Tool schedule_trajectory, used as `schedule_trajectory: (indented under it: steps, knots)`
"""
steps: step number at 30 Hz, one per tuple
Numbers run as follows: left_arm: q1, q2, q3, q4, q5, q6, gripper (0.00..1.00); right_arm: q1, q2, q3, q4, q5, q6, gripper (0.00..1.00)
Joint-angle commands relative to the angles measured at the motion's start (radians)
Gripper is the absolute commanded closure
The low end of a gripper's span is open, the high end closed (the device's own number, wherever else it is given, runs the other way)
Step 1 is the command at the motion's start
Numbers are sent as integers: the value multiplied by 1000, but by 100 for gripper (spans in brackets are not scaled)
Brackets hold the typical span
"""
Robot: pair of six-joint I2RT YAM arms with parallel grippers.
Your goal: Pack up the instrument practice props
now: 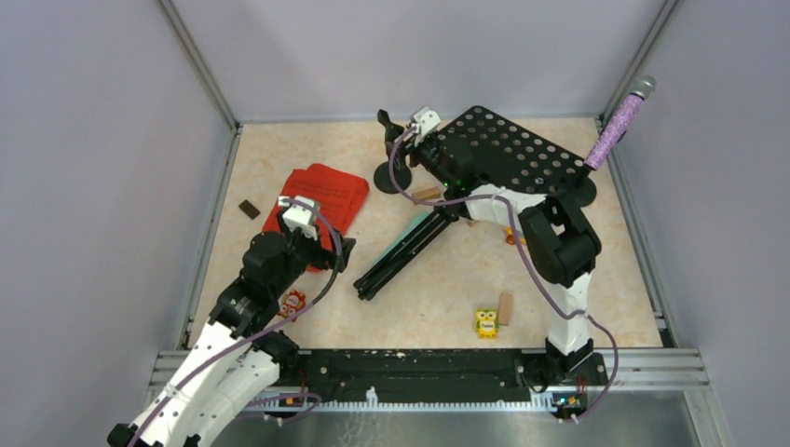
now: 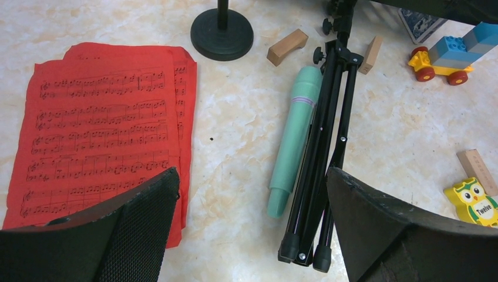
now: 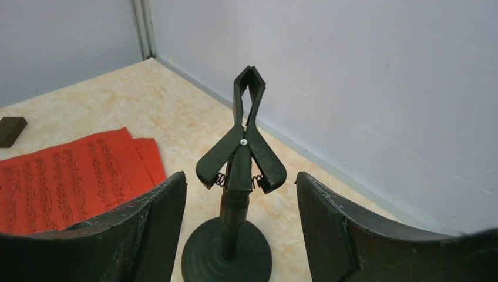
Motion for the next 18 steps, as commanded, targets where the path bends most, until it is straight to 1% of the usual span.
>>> schedule_trajectory:
  steps: [1, 3, 6, 8, 10, 11, 13, 15, 16, 18]
  knots:
    - [-1, 16, -2, 44, 10, 16, 1, 6, -134, -40, -9, 0, -1, 32]
    - [-1, 22, -1, 45, 7, 15, 1, 6, -184, -61, -57, 20, 0, 30]
    - [0, 33, 3, 41, 5, 4, 1, 6, -283, -86, -219, 96, 41, 29]
    - [-1, 46, 10, 32, -11, -2, 1, 6, -357, -103, -373, 184, 98, 29]
    - [-2, 63, 21, 16, -32, -3, 1, 6, -444, -121, -543, 288, 196, 28]
    - [-2, 71, 26, 7, -36, -4, 1, 6, -481, -135, -625, 338, 228, 26]
    - [-2, 81, 34, -6, -36, -7, 1, 5, -553, -162, -778, 402, 268, 20]
    - [-1, 87, 36, -8, -27, -10, 1, 1, -615, -164, -941, 464, 305, 19]
    - [-2, 89, 36, -7, -22, -11, 1, -5, -643, -157, -1050, 489, 322, 18]
    - [-2, 92, 36, -8, -15, -19, 1, -21, -693, -146, -1179, 546, 356, 18]
